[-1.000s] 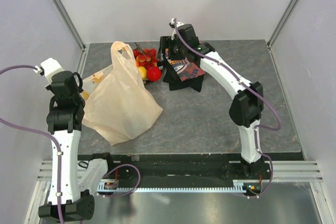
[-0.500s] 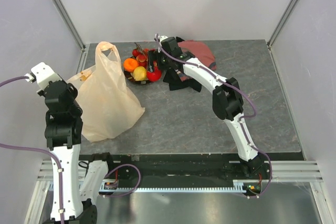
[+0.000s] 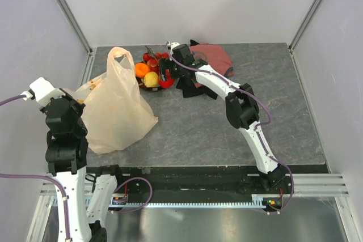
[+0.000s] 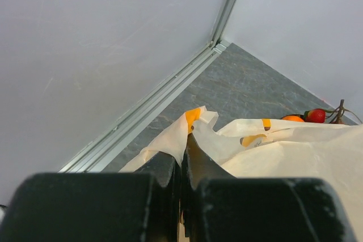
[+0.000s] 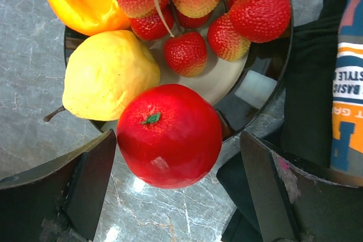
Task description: Place the fruits into the plastic bag
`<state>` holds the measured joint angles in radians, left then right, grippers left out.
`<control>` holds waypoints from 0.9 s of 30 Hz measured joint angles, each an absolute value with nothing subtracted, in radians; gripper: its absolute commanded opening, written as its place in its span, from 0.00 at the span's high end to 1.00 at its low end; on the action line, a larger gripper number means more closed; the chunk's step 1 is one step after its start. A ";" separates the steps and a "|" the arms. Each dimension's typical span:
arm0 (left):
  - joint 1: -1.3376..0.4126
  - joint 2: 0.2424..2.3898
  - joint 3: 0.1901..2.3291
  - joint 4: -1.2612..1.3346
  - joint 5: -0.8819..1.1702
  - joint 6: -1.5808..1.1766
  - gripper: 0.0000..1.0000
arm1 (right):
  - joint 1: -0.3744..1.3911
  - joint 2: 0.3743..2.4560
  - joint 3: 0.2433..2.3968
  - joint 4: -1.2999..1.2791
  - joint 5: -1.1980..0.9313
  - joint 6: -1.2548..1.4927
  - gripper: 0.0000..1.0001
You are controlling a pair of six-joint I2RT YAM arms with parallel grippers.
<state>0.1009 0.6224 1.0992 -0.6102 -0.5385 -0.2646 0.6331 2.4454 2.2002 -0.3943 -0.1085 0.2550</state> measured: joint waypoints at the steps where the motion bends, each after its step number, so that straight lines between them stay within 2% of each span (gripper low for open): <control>1: 0.101 0.619 1.099 -0.614 -0.536 -0.268 0.99 | 0.633 2.447 2.200 -0.393 -0.112 0.253 0.02; 14: 0.101 0.609 1.099 -0.627 -0.505 -0.281 0.98 | 0.638 2.502 2.207 -0.358 -0.154 0.249 0.04; 17: 0.101 0.606 1.099 -0.628 -0.498 -0.281 0.98 | 0.638 2.514 2.207 -0.358 -0.161 0.250 0.13; 18: 0.101 0.605 1.099 -0.628 -0.497 -0.281 0.99 | 0.638 2.515 2.208 -0.356 -0.161 0.252 0.20; 20: 0.101 0.601 1.099 -0.632 -0.495 -0.282 0.98 | 0.638 2.515 2.208 -0.356 -0.159 0.254 0.24; 21: 0.101 0.599 1.099 -0.633 -0.495 -0.282 0.98 | 0.638 2.515 2.208 -0.356 -0.159 0.253 0.31; 27: 0.101 0.582 1.099 -0.638 -0.492 -0.297 0.98 | 0.638 2.508 2.201 -0.355 -0.121 0.239 0.45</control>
<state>0.1005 0.5823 1.0992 -0.6384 -0.4923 -0.2970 0.6376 2.5076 2.2013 -0.3553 -0.1207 0.2394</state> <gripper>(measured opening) 0.022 0.816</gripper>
